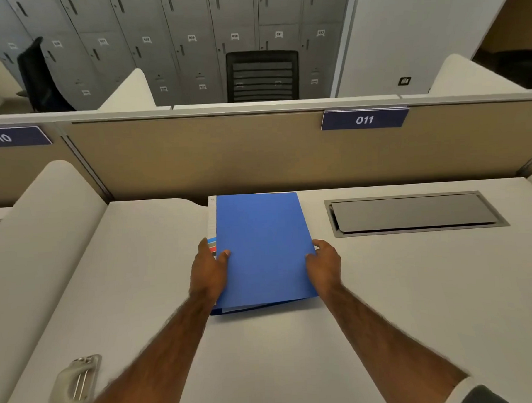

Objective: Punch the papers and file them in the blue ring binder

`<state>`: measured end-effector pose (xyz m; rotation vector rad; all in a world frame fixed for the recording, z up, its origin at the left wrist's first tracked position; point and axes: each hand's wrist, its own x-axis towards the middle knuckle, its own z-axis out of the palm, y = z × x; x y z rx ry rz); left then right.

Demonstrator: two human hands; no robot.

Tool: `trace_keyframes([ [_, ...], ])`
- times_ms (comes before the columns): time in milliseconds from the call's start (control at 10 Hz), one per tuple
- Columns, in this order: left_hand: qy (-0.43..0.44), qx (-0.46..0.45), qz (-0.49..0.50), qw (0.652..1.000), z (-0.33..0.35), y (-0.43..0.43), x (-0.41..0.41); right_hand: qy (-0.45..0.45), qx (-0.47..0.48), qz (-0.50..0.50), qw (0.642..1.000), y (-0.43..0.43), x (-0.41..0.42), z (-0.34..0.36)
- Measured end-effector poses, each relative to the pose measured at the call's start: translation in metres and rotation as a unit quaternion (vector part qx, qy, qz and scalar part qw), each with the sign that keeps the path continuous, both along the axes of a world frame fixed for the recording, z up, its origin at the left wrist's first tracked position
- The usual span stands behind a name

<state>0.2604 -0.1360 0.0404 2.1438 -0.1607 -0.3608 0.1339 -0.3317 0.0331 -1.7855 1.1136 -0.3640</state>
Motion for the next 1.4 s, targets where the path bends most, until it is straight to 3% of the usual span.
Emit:
trace_keyframes([
  [400,-0.069,0.084,-0.010,0.994,-0.021,-0.011,0.015,0.043,-0.030,0.018,0.998,-0.001,0.017,-0.026],
  [700,-0.219,0.288,-0.159,0.918,-0.036,-0.014,0.005,0.163,-0.193,0.086,0.964,0.006,0.019,-0.026],
  [900,-0.237,0.338,-0.160,0.897,-0.046,-0.018,0.004,0.222,-0.267,0.186,0.919,0.017,0.013,-0.041],
  [1100,-0.269,0.371,-0.162,0.874,-0.053,-0.019,-0.001,0.250,-0.297,0.222,0.894,0.022,-0.001,-0.063],
  [1200,-0.259,0.376,-0.166,0.874,-0.049,-0.020,0.000,0.249,-0.300,0.225,0.893,0.020,-0.002,-0.062],
  [1400,-0.215,0.327,-0.146,0.909,-0.026,-0.015,-0.012,0.208,-0.286,0.223,0.909,0.021,-0.018,-0.048],
])
